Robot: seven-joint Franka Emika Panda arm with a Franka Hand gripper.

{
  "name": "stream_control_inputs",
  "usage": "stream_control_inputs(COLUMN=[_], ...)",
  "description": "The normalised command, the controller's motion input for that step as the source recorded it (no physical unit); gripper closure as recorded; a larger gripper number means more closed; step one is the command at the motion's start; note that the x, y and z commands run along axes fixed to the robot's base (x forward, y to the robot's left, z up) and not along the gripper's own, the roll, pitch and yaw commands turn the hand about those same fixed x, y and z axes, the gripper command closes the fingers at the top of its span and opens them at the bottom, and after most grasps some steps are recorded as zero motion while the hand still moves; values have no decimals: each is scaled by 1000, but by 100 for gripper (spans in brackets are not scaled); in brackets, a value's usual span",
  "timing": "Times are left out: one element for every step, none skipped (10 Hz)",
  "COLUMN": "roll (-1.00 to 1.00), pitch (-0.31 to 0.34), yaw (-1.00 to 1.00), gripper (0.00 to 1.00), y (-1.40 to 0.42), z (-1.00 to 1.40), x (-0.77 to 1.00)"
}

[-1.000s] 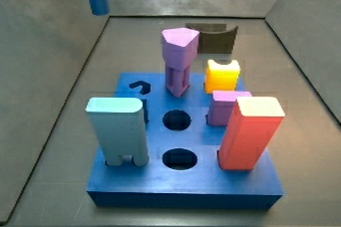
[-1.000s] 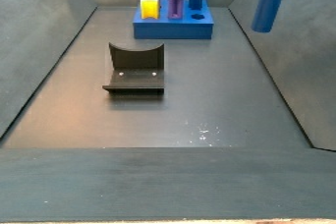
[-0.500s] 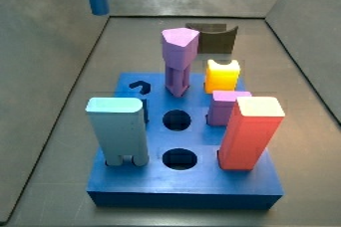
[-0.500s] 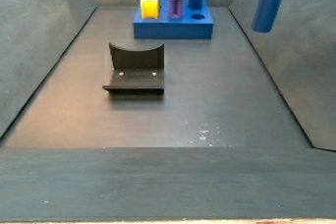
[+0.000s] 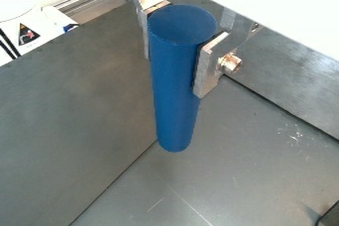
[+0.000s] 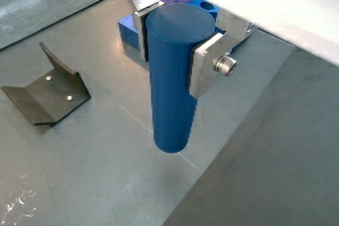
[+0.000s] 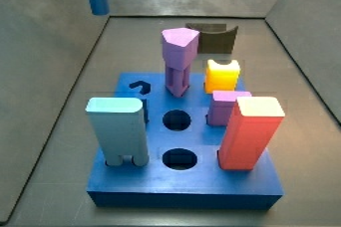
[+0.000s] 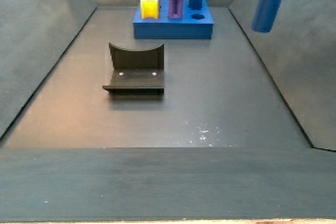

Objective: Pick up the round object. Move up. Move to above the board. Insert the round object.
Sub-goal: Move to above the board.

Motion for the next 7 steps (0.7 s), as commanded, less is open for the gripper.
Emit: stream_control_inputs(roll=[-49, -49, 26, 73, 114, 15, -12], pitch=[60, 60, 238, 269, 315, 284, 220], yaw=[24, 24, 52, 47, 62, 24, 14], gripper=[100, 100, 100, 100, 100, 100, 100], y=[-22, -22, -1000, -1000, -1000, -1000, -1000], z=[5, 5, 414, 411, 404, 407, 416], x=[-338, -338, 795, 802, 819, 859, 853])
